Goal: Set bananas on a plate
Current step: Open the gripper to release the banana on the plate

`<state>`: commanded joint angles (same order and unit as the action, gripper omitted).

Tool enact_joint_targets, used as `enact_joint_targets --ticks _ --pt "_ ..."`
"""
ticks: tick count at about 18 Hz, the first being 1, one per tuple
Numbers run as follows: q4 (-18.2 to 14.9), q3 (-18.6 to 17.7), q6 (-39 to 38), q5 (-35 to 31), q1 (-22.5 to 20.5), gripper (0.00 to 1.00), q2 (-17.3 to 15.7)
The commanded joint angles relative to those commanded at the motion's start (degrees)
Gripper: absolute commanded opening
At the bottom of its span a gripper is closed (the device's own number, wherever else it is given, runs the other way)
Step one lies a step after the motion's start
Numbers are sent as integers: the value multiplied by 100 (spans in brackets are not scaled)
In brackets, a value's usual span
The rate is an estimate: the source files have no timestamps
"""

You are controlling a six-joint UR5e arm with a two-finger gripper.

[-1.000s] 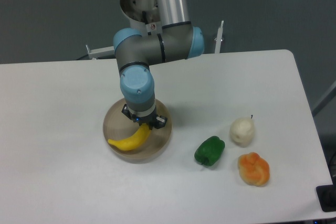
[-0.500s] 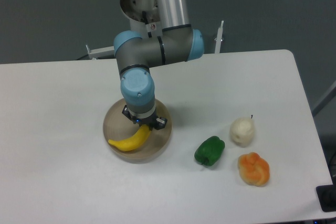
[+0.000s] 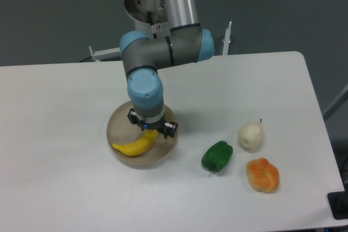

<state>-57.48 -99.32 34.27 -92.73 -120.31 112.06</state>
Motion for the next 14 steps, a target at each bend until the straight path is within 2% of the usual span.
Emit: enact_joint_targets --ticks 3,7,10,14 --pt "9 158 386 -9 -308 100 -80" --pt "0 623 913 -9 -712 100 -44" --pt "-9 1028 1186 -9 -923 100 52" --pt "-44 1388 1853 -148 -1021 100 210"
